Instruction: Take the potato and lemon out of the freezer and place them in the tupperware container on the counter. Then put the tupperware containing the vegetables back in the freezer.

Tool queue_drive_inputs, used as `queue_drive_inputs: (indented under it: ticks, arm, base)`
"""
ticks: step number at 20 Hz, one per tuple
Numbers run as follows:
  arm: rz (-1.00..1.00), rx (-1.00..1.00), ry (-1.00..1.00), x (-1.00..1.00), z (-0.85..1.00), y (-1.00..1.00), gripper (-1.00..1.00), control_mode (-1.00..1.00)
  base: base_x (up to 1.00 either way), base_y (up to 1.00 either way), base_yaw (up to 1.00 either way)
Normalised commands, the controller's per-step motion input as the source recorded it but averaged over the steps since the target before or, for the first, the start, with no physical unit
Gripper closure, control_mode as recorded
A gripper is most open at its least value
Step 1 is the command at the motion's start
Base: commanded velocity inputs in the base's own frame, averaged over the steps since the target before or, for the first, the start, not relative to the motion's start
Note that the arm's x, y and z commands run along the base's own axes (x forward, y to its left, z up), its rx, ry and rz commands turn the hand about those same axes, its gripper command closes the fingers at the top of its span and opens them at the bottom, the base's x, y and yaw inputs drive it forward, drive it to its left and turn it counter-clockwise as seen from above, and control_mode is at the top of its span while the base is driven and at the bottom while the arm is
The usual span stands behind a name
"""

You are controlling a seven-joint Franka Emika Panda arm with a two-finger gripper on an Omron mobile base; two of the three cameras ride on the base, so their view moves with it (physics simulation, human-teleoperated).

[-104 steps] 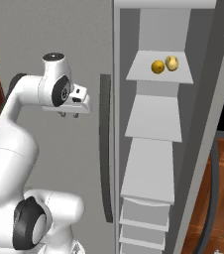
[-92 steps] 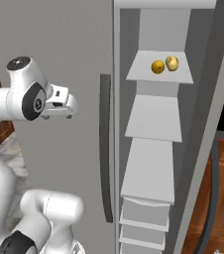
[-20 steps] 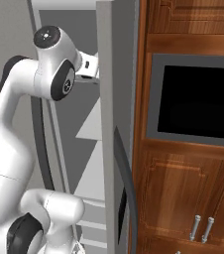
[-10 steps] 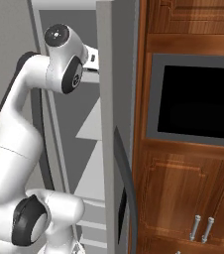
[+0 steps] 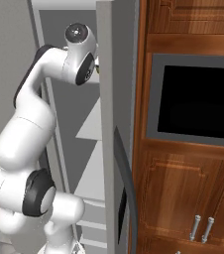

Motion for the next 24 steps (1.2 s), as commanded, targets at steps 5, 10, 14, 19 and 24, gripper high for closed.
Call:
queue_drive_inputs:
  ticks: [5,10,14,19,24]
  arm:
    - [-0.04,0.1,0.05,0.42,-0.07,0.0,-1.0,-1.0]
    - [-0.07,0.08,0.09,0.49,-0.17,0.0,-1.0,-1.0]
    - [-0.07,0.06,0.06,0.41,-0.11,0.0,-1.0,-1.0]
    - [-0.06,0.07,0.05,0.32,-0.1,0.0,-1.0,-1.0]
    - [-0.04,0.09,0.04,0.25,-0.15,0.0,-1.0,-1.0]
  base:
    - [0.0,0.0,0.0]
    - [0.0,0.0,0.0]
    - [0.0,0.0,0.0]
    - [0.0,0.0,0.0]
    - [0.0,0.0,0.0]
